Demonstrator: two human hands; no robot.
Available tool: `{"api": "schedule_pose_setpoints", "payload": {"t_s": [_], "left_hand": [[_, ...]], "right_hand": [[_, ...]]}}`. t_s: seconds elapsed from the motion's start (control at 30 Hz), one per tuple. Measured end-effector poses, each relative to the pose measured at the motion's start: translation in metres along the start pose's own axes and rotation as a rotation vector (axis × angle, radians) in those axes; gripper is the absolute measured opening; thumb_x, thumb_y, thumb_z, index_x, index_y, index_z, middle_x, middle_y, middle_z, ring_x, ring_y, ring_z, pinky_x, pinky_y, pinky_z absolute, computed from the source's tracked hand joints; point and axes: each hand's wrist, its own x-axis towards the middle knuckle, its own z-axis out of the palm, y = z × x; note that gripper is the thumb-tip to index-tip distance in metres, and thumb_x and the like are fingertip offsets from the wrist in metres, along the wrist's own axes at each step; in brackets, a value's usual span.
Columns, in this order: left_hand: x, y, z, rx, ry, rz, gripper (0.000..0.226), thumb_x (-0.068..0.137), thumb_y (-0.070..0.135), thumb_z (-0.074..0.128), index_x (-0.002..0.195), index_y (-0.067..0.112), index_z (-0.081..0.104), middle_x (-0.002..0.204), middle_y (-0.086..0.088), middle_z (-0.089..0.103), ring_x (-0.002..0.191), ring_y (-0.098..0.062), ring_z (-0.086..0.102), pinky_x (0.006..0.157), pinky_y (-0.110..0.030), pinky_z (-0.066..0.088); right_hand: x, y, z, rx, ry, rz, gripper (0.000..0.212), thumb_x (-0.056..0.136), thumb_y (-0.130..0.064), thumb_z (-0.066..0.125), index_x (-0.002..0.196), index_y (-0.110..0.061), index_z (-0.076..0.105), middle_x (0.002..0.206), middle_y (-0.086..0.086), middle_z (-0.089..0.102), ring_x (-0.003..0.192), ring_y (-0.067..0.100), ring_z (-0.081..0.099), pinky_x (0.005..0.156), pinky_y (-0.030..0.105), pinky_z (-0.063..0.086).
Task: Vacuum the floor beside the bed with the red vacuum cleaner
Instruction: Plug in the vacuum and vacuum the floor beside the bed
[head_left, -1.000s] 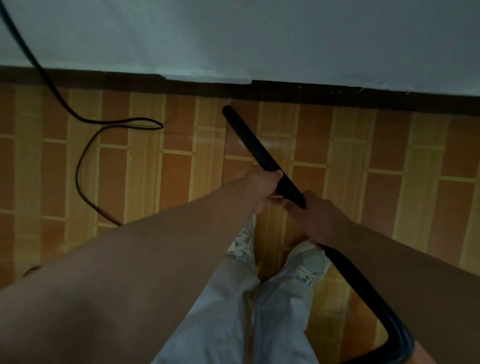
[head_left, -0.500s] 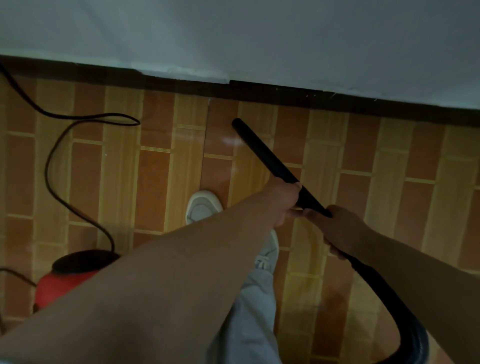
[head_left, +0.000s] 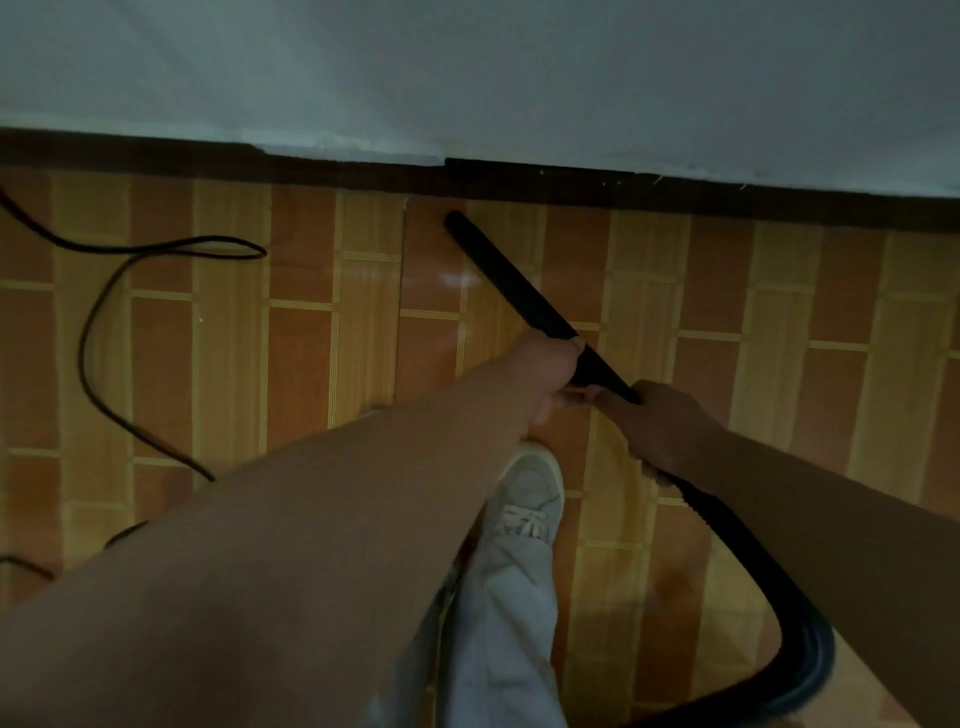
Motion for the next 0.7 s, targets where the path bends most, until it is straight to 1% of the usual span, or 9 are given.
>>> {"api": "schedule_pose_setpoints", "payload": {"t_s": [0.07,0.13,0.17,0.27,0.33,0.43,0.57,0.63,0.7], "left_hand": [[0.0,0.006,-0.018,-0.011,0.009,-0.004,0.022,0.105,0.012,0.053,0.124,0.0,0.055,0.11,-0.019,0.064,0.092,-0.03,0.068,0.055,-0.037,0.062],[-0.001,0.01,-0.036,-0.004,0.027,-0.01,0.028,0.105,0.013,0.053,0.128,-0.002,0.054,0.116,-0.022,0.065,0.098,-0.033,0.069,0.064,-0.042,0.063],[0.0,0.01,-0.045,-0.012,0.029,-0.002,0.029,0.105,0.014,0.053,0.129,-0.003,0.053,0.115,-0.022,0.066,0.095,-0.032,0.07,0.066,-0.044,0.064],[-0.002,0.01,-0.07,-0.058,0.032,0.022,0.02,0.106,0.013,0.051,0.121,0.001,0.054,0.102,-0.015,0.064,0.095,-0.03,0.068,0.083,-0.05,0.061],[-0.001,0.01,-0.084,-0.08,0.029,0.032,0.013,0.107,0.013,0.05,0.115,0.004,0.054,0.104,-0.015,0.064,0.102,-0.033,0.068,0.089,-0.052,0.059],[-0.003,0.011,-0.103,-0.115,0.037,0.041,0.009,0.106,0.013,0.051,0.105,0.006,0.056,0.106,-0.016,0.064,0.101,-0.033,0.067,0.081,-0.05,0.061],[-0.003,0.006,-0.128,-0.18,0.037,0.045,0.011,0.107,0.013,0.05,0.098,0.009,0.054,0.102,-0.014,0.064,0.094,-0.029,0.066,0.083,-0.049,0.061],[-0.005,0.004,-0.141,-0.221,0.042,0.065,0.013,0.107,0.013,0.05,0.095,0.009,0.055,0.095,-0.014,0.064,0.082,-0.026,0.066,0.08,-0.045,0.061],[-0.007,0.003,-0.155,-0.239,0.064,0.087,0.011,0.106,0.014,0.051,0.099,0.008,0.057,0.094,-0.013,0.065,0.079,-0.024,0.066,0.071,-0.04,0.063]], "right_hand": [[0.002,-0.017,0.006,-0.044,-0.013,-0.019,0.053,0.091,-0.068,0.048,0.096,-0.015,0.055,0.069,0.01,0.058,0.041,0.017,0.05,0.039,0.023,0.04],[0.004,-0.032,0.013,-0.092,-0.032,-0.053,0.052,0.091,-0.068,0.048,0.097,-0.017,0.056,0.067,0.008,0.058,0.04,0.017,0.051,0.038,0.024,0.041],[0.004,-0.038,0.017,-0.109,-0.045,-0.07,0.05,0.092,-0.067,0.048,0.098,-0.018,0.056,0.066,0.008,0.059,0.04,0.018,0.052,0.038,0.024,0.042],[0.006,-0.055,0.03,-0.137,-0.064,-0.108,0.047,0.093,-0.065,0.049,0.098,-0.019,0.056,0.063,0.006,0.06,0.038,0.017,0.051,0.038,0.025,0.042],[0.007,-0.066,0.039,-0.167,-0.067,-0.134,0.047,0.094,-0.063,0.048,0.095,-0.017,0.056,0.058,0.005,0.058,0.033,0.014,0.048,0.036,0.023,0.04],[0.009,-0.081,0.054,-0.234,-0.059,-0.143,0.049,0.095,-0.063,0.046,0.092,-0.015,0.057,0.057,0.004,0.059,0.034,0.012,0.05,0.037,0.022,0.042],[0.013,-0.098,0.072,-0.356,-0.046,-0.167,0.054,0.095,-0.064,0.044,0.087,-0.013,0.056,0.069,0.007,0.06,0.054,0.019,0.057,0.055,0.03,0.048],[0.014,-0.108,0.081,-0.373,-0.056,-0.169,0.052,0.095,-0.064,0.044,0.086,-0.014,0.054,0.071,0.007,0.06,0.057,0.02,0.058,0.054,0.03,0.048],[0.013,-0.119,0.092,-0.411,-0.052,-0.188,0.05,0.096,-0.063,0.043,0.085,-0.016,0.053,0.072,0.005,0.06,0.055,0.017,0.056,0.049,0.026,0.043]]}}
